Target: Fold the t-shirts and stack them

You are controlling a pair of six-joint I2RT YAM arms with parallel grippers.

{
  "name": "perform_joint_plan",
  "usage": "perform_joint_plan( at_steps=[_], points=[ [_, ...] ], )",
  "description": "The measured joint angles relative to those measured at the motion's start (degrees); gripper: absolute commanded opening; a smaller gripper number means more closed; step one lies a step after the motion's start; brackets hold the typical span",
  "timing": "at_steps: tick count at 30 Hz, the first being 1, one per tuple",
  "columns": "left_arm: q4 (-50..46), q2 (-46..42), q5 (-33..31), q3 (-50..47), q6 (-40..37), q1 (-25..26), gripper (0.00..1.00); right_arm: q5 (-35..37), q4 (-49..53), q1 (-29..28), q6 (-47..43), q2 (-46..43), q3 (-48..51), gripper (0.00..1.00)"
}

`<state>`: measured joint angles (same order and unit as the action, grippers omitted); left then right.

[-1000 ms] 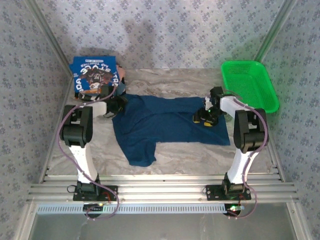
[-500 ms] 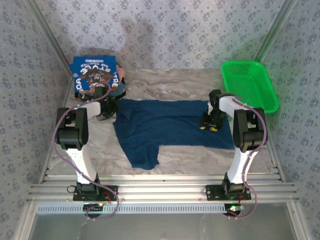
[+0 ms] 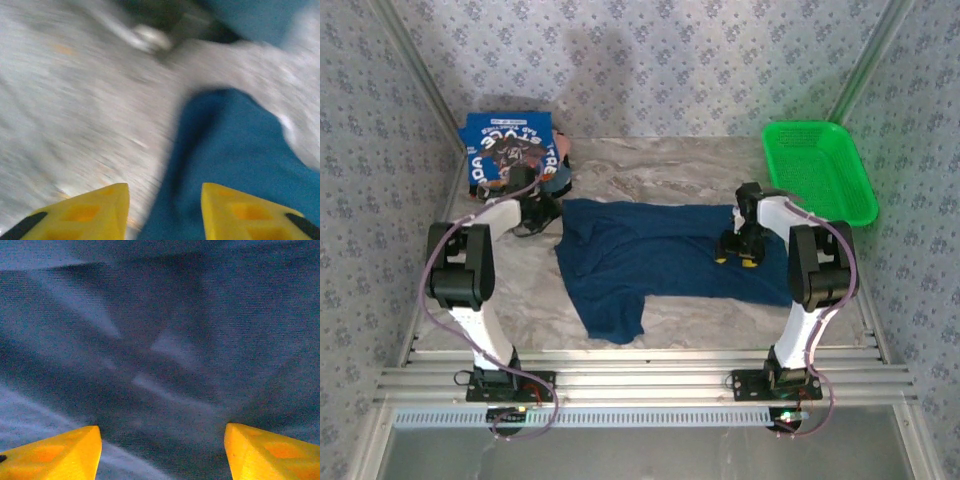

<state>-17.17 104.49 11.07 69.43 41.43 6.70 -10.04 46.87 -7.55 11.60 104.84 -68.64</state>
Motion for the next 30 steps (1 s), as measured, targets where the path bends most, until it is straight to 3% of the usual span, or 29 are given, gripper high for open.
perform_joint_plan(
  at_steps=[6,10,14,16,21,30],
  points=[
    [-8.4,-13.4,0.1,1.6,-4.3,11.6,0.57,-9.9,-2.7,-2.3,-0.4,-8.3,0.0,0.83],
    [-14.8,-14.7,-3.2,3.4,-10.5,17.9,0.57,-16.9,-8.2,-3.5,0.7,-14.8,2.3,0.88],
    [-19.7,-11.0,-7.3,3.4,-15.6,22.4,0.56,-20.7,-13.0,-3.5,2.4,-18.8,5.8,0.9],
    [-20.9,-7.8,-9.7,3.5,-17.7,24.4,0.55,-22.2,-15.1,-3.5,3.4,-20.5,7.3,1.0],
    [-22.8,0.9,-15.4,6.7,-21.4,27.6,0.52,-24.3,-18.7,-3.5,4.8,-25.9,9.5,1.0],
    [-23.5,10.8,-24.1,13.8,-25.7,30.4,0.36,-25.4,-20.4,-3.5,5.8,-31.0,10.9,1.0]
  ],
)
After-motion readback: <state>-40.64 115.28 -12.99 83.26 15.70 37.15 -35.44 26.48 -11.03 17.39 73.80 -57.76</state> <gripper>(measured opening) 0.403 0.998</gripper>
